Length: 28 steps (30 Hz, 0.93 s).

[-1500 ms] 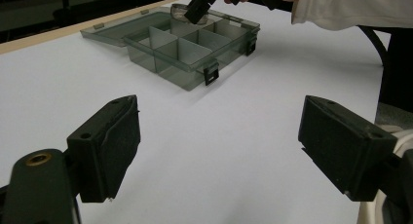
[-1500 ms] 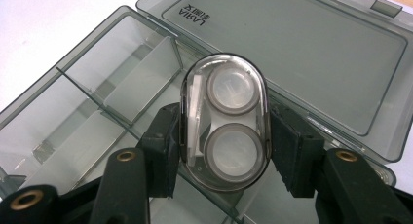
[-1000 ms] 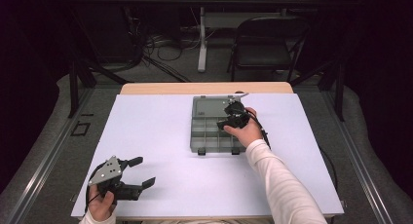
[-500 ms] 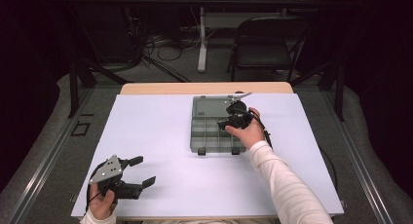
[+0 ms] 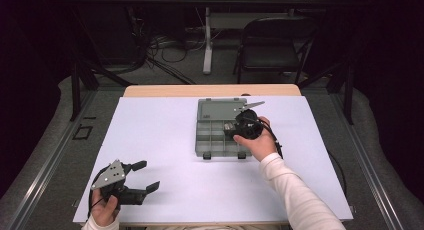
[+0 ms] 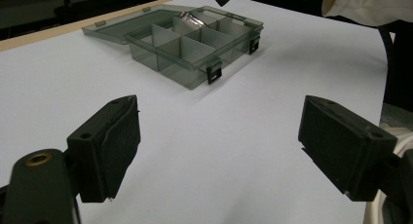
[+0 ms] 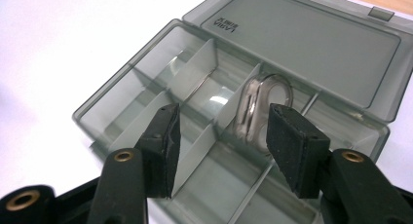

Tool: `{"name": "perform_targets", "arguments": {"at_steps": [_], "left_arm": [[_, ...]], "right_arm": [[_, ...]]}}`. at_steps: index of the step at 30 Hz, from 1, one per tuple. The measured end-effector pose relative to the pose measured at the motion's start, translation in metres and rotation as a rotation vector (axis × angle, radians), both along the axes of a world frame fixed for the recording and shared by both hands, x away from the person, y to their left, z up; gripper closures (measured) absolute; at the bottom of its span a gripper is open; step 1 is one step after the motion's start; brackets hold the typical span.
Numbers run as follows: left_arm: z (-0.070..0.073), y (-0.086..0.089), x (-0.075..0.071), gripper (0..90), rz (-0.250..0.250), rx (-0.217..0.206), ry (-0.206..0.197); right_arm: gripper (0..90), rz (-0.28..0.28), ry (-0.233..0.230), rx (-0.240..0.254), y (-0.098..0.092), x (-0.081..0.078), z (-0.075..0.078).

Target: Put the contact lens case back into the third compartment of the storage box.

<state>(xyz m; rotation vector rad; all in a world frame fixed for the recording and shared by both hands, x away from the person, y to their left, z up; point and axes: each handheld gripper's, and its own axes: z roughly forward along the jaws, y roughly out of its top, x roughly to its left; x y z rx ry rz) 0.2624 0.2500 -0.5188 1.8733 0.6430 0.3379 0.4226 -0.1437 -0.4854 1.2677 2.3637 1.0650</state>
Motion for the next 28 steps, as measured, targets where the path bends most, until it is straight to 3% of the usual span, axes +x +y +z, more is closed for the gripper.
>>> {"name": "perform_targets", "arguments": {"at_steps": [3,7,12,28], "left_arm": [[0.000,0.000,0.000,15.9,-0.003,0.005,0.002],[0.000,0.000,-0.001,15.9,-0.001,0.006,-0.001],[0.000,0.001,-0.002,15.9,-0.001,0.004,-0.002],[0.000,0.002,0.000,15.9,0.005,-0.001,-0.002]], "right_arm": [[43.6,0.008,-0.006,0.008,0.000,-0.006,0.000],[30.5,0.024,-0.038,0.021,0.001,-0.023,0.002],[26.6,0.028,-0.050,0.038,0.001,-0.033,0.005],[21.4,0.036,-0.160,0.088,-0.013,-0.086,0.009]]}}
